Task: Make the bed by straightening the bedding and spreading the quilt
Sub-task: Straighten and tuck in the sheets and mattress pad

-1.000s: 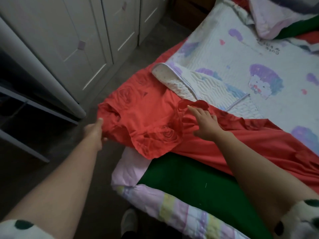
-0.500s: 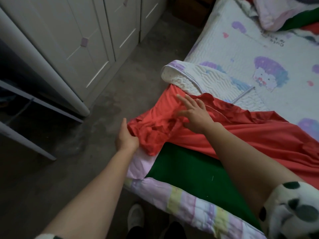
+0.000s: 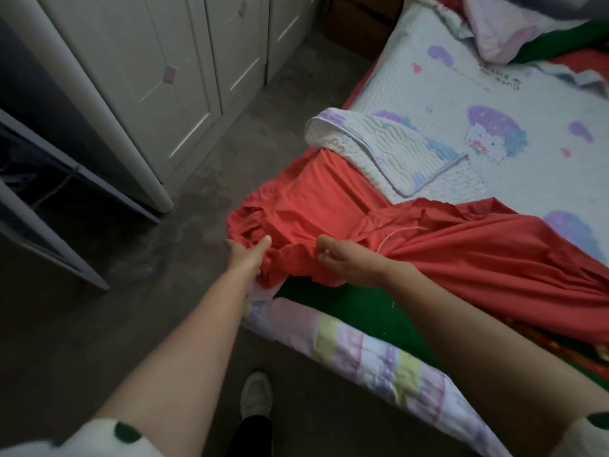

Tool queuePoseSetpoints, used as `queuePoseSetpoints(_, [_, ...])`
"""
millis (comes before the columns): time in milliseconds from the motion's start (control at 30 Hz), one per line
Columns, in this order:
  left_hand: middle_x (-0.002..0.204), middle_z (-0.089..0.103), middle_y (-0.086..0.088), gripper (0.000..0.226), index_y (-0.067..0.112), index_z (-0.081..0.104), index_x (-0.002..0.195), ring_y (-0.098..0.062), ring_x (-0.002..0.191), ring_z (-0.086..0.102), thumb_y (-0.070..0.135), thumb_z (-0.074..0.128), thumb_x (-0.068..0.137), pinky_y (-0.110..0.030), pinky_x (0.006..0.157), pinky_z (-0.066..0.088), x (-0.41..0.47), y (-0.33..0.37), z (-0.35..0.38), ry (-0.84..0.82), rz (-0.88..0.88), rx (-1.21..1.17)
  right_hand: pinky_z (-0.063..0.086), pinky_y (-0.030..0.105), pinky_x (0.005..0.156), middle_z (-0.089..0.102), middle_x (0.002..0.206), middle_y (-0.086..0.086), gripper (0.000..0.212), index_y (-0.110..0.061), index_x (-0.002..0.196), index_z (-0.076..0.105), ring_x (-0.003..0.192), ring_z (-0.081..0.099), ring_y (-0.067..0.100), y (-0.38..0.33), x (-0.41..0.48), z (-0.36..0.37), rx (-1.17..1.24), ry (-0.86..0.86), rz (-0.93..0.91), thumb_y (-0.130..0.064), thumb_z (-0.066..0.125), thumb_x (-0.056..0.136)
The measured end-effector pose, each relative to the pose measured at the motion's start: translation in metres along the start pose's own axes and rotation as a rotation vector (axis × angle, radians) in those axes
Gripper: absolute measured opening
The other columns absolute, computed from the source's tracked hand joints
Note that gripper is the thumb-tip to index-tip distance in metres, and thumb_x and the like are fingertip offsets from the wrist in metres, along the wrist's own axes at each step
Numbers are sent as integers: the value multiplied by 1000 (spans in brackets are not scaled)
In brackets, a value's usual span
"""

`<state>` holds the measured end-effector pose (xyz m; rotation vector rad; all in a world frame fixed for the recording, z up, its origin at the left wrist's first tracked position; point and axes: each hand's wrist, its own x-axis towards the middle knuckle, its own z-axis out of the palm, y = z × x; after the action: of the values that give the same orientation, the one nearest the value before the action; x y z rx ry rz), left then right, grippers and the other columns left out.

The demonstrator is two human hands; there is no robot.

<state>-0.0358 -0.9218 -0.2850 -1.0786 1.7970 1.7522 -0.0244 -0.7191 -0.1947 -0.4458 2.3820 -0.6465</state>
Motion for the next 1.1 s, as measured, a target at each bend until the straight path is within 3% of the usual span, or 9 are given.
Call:
queuePoseSetpoints(67, [125,58,-8,76,7,44,135,-24,104,61,31,78,72,-37,91,50,-11,-19,5,3,-2,66,34,31,64,44,74,1,11,-16,89,39,68,42,17,-7,-21,20,52,19,-39,-16,43,99])
queuePoseSetpoints(167, [102,61,-12,36,-7,59,116,-19,90,56,3,68,83,-34,75,46,-19,-39,-4,39,-28,7,37,39,65,44,73,8,13,-17,88,36,65,42,22,-16,-46,45,79,72,-102,-17,43,99])
queuePoseSetpoints(333, [106,68,-19,28,-1,66,108,-28,92,64,12,66,82,-42,87,52,-13,-49,-70,333,105,173,38,36,63,50,75,7,14,-20,92,32,66,47,25,-40,-71,90,51,53,-107,-18,45,98])
queuePoseSetpoints(467, [106,68,-21,24,2,68,105,-34,99,64,14,66,84,-40,91,50,-21,-54,-102,367,244,463,41,35,70,53,84,4,9,-8,102,47,73,50,21,-54,-72,123,125,-14,-149,-10,46,94])
queuePoseSetpoints(633, [121,55,-20,41,6,57,120,-35,110,56,10,69,81,-35,98,43,-41,-68,-102,244,364,611,50,37,75,61,91,-1,37,-14,100,52,83,60,21,-27,-68,118,109,156,-64,-10,36,67])
queuePoseSetpoints(767, [133,42,-21,58,12,46,136,-36,120,48,16,69,83,-33,104,34,-54,-74,-83,204,446,658,48,41,84,66,108,9,49,-16,108,60,102,60,31,7,-70,90,-89,377,117,-8,36,67])
queuePoseSetpoints(933, [153,22,-23,91,9,5,152,-36,141,22,38,62,89,-42,114,23,-23,-95,-59,155,143,521,27,42,107,37,151,-2,70,-26,146,33,138,31,25,36,-59,73,-324,307,253,-2,44,81])
queuePoseSetpoints(1000, [154,24,-18,106,16,-5,152,-36,139,29,52,65,81,-49,113,28,-7,-106,-54,72,-36,326,14,44,114,19,158,-8,74,-32,150,23,147,13,20,43,-53,71,-425,197,275,-7,47,84])
queuePoseSetpoints(1100, [139,49,-10,104,22,30,142,-31,121,53,63,74,57,-54,101,43,15,-116,-43,7,-86,67,3,48,116,23,156,-7,57,-31,136,45,148,8,18,57,-43,70,-555,90,314,-24,63,83])
